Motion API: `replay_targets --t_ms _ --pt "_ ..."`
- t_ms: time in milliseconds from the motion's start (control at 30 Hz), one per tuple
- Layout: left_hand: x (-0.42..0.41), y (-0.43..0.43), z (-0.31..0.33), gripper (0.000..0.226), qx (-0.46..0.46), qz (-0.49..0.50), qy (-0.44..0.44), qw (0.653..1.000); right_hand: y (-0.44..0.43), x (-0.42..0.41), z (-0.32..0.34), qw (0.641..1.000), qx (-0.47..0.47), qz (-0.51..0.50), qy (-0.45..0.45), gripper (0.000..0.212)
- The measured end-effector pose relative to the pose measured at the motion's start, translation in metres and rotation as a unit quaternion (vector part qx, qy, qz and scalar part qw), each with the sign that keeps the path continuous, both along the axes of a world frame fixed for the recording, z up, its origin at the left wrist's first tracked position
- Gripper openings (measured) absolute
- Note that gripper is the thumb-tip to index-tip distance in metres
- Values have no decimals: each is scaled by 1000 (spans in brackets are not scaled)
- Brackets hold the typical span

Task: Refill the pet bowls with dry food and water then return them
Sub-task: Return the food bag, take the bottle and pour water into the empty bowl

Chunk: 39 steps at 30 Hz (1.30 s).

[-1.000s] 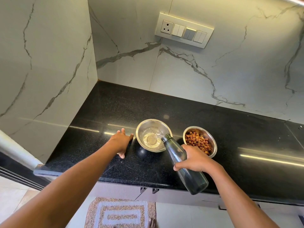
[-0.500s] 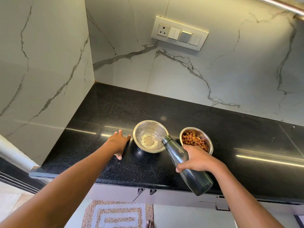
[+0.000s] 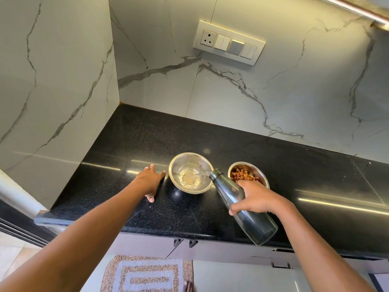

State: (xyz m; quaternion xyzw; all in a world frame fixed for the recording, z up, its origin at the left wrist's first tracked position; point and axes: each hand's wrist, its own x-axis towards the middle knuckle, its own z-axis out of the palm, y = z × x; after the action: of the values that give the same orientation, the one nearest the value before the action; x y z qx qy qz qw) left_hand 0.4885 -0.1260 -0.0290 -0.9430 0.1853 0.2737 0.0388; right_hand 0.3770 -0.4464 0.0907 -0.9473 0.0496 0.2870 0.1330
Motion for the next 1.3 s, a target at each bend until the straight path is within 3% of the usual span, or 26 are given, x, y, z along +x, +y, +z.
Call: replay_targets --t_ms 1300 --pt "1 0 -4 125 5 0 -8 1000 12 0 -6 999 39 -12 1 69"
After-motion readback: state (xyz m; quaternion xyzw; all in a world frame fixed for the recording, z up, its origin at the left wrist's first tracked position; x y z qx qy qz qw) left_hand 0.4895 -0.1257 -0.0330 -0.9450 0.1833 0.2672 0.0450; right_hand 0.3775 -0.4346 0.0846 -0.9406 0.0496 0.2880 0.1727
